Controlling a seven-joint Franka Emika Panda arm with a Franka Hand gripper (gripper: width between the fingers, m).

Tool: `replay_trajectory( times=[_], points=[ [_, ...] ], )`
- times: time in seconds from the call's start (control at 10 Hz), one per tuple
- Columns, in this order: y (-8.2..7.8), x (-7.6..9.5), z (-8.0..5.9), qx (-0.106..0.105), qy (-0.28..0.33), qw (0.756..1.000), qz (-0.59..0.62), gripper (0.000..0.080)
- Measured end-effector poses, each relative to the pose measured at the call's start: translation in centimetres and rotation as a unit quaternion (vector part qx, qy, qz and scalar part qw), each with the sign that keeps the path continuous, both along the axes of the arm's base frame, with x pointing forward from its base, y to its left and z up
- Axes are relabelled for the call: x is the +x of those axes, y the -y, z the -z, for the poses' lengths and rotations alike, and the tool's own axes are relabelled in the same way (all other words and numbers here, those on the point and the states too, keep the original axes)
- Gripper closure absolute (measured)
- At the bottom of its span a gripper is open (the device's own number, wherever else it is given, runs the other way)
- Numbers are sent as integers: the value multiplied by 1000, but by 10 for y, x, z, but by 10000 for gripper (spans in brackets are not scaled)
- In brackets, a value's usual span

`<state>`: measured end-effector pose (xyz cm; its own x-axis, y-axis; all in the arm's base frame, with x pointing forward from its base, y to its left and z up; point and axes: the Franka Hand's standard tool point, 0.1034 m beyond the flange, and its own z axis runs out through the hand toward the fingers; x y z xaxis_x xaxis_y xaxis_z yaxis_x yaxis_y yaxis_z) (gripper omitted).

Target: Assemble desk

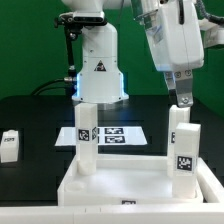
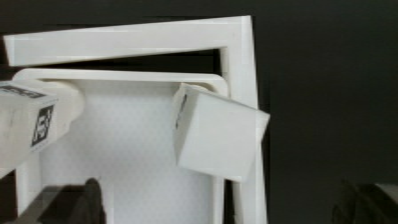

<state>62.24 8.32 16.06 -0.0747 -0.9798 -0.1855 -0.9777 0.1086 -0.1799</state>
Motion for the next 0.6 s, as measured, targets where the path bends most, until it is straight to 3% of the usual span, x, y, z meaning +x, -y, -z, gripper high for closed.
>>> replay_trajectory(
  times=[0.2, 0.3, 0.5, 0.6],
  points=[
    [1, -1, 1, -4, 3, 1000, -19, 151],
    [9, -10, -1, -13, 11, 997, -77, 151],
    [40, -45, -10, -25, 27, 981, -191, 151],
    [54, -52, -16, -26, 29, 973, -229, 151]
  ],
)
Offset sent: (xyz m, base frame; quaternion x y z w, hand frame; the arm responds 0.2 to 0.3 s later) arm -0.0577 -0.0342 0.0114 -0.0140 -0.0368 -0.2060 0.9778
